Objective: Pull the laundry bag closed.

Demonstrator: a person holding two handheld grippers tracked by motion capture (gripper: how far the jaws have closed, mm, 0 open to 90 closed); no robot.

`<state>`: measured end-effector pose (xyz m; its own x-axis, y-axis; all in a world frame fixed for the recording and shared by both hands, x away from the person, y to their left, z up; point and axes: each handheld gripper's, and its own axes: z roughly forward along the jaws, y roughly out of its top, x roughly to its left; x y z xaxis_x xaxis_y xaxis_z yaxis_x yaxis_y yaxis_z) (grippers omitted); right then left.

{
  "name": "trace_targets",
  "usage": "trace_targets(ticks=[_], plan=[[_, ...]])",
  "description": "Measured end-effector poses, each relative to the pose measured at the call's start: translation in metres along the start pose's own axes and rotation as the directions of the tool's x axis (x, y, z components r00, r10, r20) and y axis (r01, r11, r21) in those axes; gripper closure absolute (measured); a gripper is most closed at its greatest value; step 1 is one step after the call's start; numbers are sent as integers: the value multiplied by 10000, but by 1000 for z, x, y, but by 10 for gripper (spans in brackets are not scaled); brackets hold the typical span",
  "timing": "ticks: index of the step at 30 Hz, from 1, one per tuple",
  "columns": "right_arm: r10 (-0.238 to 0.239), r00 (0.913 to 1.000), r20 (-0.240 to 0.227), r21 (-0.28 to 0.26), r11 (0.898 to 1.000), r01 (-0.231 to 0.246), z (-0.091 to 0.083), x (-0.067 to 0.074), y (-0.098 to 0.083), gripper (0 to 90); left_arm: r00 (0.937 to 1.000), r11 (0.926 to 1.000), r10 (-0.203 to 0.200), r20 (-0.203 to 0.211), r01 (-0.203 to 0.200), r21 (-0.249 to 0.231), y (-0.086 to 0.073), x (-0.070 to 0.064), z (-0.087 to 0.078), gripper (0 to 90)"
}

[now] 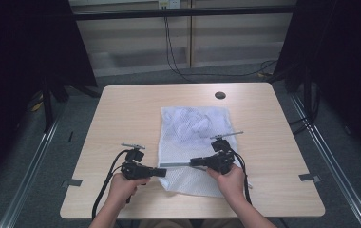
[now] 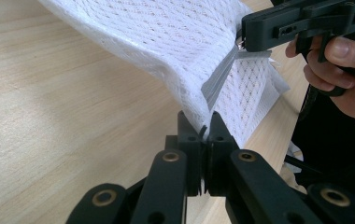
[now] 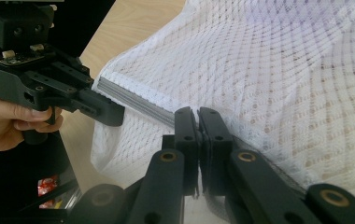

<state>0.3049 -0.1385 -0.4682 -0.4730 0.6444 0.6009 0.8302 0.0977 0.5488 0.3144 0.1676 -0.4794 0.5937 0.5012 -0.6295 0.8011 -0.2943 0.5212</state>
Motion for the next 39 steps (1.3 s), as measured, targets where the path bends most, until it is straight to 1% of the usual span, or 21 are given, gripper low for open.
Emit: trace_targets(ticks=[5, 6, 9, 10, 11, 12, 13, 16, 17, 23, 26, 28, 29, 32, 33, 35, 38, 39], plan=[[-10, 10000, -4, -6, 10000, 10, 0, 0, 0, 872, 10000, 10000, -38, 50, 38, 6, 0, 0, 0, 880], [-27, 10000, 0, 2, 10000, 27, -1, 0, 0, 872, 10000, 10000, 33, 8, -34, 45, 0, 0, 0, 880], [19, 9999, 107, 21, 10000, -19, -2, -2, 0, 872, 10000, 10000, -40, 3, 40, 26, 0, 1, -1, 881], [74, 9999, 89, -22, 10000, -74, -2, -3, 0, 872, 9999, 9999, -144, 56, 144, -12, 0, 0, -1, 881], [105, 9999, 97, -34, 9999, -104, -4, -4, 0, 872, 9999, 9999, -147, 75, 147, -18, 0, 0, -1, 881], [90, 9999, 80, -40, 10000, -89, -4, -5, 0, 872, 10000, 10000, -56, 25, 56, 11, 0, 1, 0, 881], [70, 9999, 133, -35, 10000, -70, -5, -5, 0, 872, 9999, 9999, -125, 66, 125, 18, 0, 1, 0, 881], [102, 9999, 76, -39, 9999, -102, -7, -6, -1, 872, 9999, 9999, -121, 74, 121, 39, 0, 0, 1, 881], [100, 9999, 67, -33, 9999, -100, -7, -6, -1, 872, 9998, 9999, -146, 136, 145, 46, 0, 0, 1, 881], [78, 9999, 76, -64, 9999, -78, -8, -7, -2, 872, 9998, 9999, -157, 123, 157, 39, 0, 0, 1, 880], [68, 9999, 80, -60, 10000, -68, -8, -6, -2, 872, 9999, 9999, -79, 98, 78, 85, 0, 1, 1, 881], [101, 9999, 80, -47, 9999, -100, -8, -7, -2, 872, 9999, 9999, -92, 44, 92, 86, 0, 1, 1, 881], [78, 9999, 134, -38, 10000, -77, -8, -7, -2, 872, 9999, 9999, -104, 68, 103, 110, 0, 1, 0, 881], [106, 9999, 83, -30, 9999, -106, -9, -7, -2, 872, 9999, 9999, -105, 87, 104, 102, 0, 1, 1, 881], [95, 9999, 94, -23, 10000, -95, -9, -7, -2, 872, 9998, 9998, -175, 104, 174, 102, 0, 1, 1, 881], [92, 9999, 98, -25, 10000, -92, -10, -7, -2, 872, 9999, 9999, -106, 85, 106, 100, 0, 1, 1, 882], [52, 9998, 182, -62, 10000, -51, -11, -8, -2, 872, 9999, 9999, -131, 13, 131, 78, 0, 1, 0, 882], [122, 9997, 187, -53, 9999, -122, -12, -9, -2, 872, 9999, 9999, -145, 43, 144, 55, 0, 2, 0, 882]])
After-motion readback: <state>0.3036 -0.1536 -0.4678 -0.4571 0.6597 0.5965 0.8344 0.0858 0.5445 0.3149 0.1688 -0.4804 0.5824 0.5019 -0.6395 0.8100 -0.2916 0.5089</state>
